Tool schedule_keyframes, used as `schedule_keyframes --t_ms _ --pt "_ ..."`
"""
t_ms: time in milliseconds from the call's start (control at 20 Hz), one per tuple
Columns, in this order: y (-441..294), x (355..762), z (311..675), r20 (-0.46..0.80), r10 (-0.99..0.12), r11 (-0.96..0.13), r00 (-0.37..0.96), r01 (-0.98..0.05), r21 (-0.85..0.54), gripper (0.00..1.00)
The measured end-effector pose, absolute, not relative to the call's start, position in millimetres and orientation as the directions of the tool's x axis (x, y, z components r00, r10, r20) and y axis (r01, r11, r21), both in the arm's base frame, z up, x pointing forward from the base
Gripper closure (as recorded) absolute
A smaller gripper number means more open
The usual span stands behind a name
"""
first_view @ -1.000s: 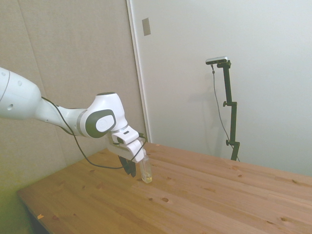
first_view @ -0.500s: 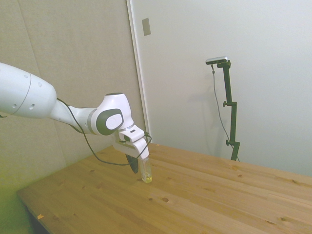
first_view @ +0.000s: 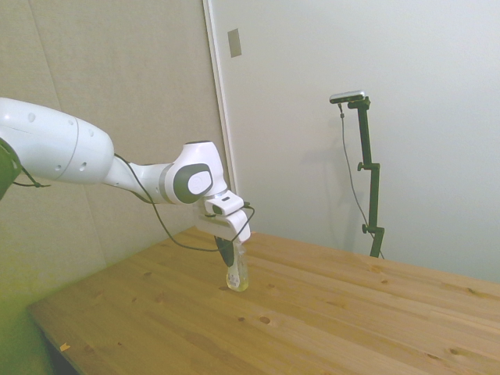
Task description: Knock down the sanitizer
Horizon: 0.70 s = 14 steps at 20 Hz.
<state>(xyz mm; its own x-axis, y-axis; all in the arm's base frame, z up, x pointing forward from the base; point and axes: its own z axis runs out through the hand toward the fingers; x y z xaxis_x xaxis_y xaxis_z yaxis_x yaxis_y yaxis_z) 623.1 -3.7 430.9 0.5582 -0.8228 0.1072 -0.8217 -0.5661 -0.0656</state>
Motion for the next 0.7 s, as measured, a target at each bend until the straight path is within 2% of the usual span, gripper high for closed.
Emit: schedule_keyframes --t_ms 300,500,550,700 --pt "-16.3 677.2 435.6 0.123 -0.835 -0.547 0.537 -0.834 -0.071 1.0" --pt "-26.8 698.9 439.5 0.143 -0.844 -0.532 0.517 -0.842 -0.092 1.0" --pt "-29.4 701.7 440.3 0.144 -0.847 -0.527 0.512 -0.844 -0.097 0.0" --pt "-32.2 704.1 443.2 0.15 -0.849 -0.524 0.507 -0.846 -0.103 0.0"
